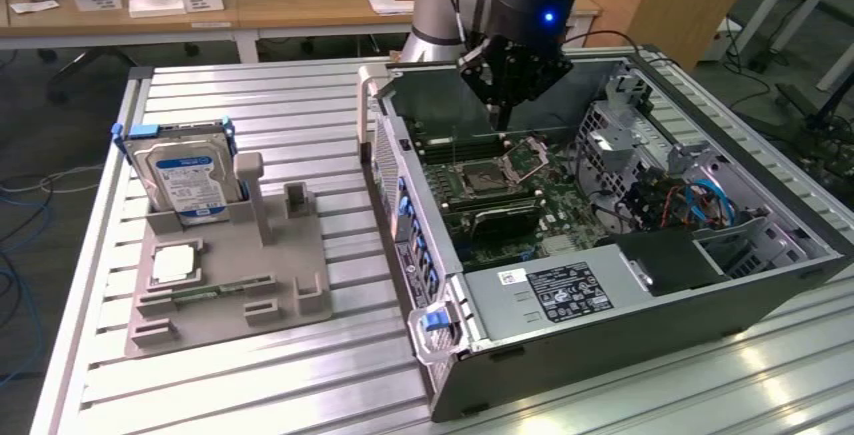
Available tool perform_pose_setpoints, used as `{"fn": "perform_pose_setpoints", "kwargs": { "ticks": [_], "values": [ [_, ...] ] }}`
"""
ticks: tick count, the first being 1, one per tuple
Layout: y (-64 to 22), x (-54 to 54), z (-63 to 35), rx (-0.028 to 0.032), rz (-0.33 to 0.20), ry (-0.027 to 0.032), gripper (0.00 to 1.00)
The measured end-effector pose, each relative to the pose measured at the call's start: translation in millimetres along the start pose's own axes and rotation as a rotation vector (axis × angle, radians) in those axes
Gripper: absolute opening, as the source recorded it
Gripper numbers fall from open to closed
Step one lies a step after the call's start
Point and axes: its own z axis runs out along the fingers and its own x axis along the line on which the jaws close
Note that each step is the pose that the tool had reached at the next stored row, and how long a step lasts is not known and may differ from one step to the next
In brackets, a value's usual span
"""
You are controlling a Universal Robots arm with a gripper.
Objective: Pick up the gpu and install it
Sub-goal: 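Insert the gpu into the slot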
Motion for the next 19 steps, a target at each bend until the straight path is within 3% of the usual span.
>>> {"fn": "perform_pose_setpoints", "kwargs": {
  "ticks": [1, 9, 15, 19],
  "values": [
    [-7.6, -0.8, 0.3, 0.0012, 0.000, 0.0007, 0.11],
    [-8.0, -0.8, 0.6, 0.0006, 0.001, 0.0006, 0.11],
    [-22.7, -2.1, 1.2, 0.0006, 0.001, 0.0005, 0.11],
    [-24.2, -6.1, 6.9, 0.0001, 0.002, 0.0004, 0.11]
  ]
}}
